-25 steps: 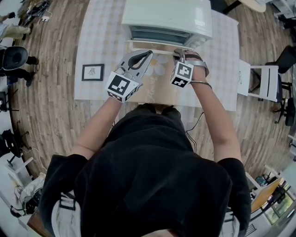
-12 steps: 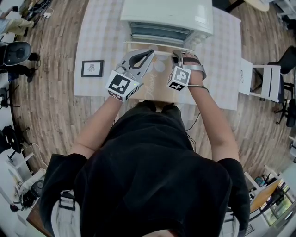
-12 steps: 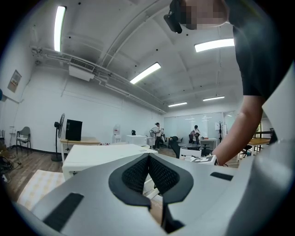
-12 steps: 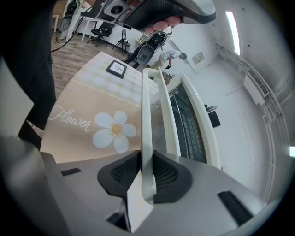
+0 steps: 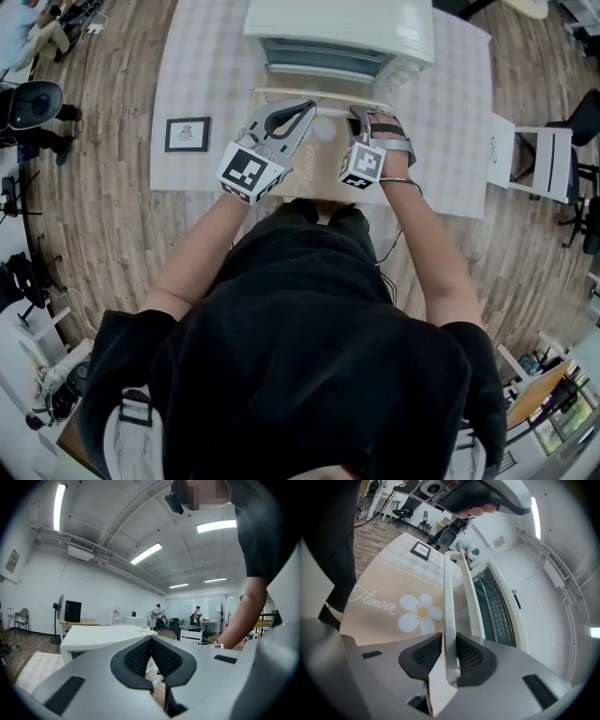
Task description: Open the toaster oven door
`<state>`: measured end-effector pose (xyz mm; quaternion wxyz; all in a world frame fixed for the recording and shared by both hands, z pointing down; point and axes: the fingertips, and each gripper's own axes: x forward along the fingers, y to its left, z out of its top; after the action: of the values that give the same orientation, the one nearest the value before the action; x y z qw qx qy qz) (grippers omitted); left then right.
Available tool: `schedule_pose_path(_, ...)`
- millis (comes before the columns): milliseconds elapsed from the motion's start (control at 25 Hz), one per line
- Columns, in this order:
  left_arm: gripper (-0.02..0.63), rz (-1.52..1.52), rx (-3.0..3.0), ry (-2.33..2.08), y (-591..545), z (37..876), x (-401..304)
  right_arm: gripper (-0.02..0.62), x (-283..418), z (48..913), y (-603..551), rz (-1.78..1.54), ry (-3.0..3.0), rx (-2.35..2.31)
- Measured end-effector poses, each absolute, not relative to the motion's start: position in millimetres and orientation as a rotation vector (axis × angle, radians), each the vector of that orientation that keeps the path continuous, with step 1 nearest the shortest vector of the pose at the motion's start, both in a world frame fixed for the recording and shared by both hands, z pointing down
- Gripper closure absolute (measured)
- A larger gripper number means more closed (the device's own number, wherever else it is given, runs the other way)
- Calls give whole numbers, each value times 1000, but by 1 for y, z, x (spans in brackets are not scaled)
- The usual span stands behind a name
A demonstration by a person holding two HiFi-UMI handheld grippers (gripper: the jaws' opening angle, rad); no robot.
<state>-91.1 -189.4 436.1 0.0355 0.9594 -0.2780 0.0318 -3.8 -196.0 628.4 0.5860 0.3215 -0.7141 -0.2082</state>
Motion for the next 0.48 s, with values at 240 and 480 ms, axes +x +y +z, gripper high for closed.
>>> schedule_pose_path(240,589,112,2944,-843,-186,443,-92,499,-7,634,-189,-487,-1674,760)
schedule_pose_path(480,589,122,2951,-824,-182,449,-89,489,-8,650,-176,-481,-1673,748)
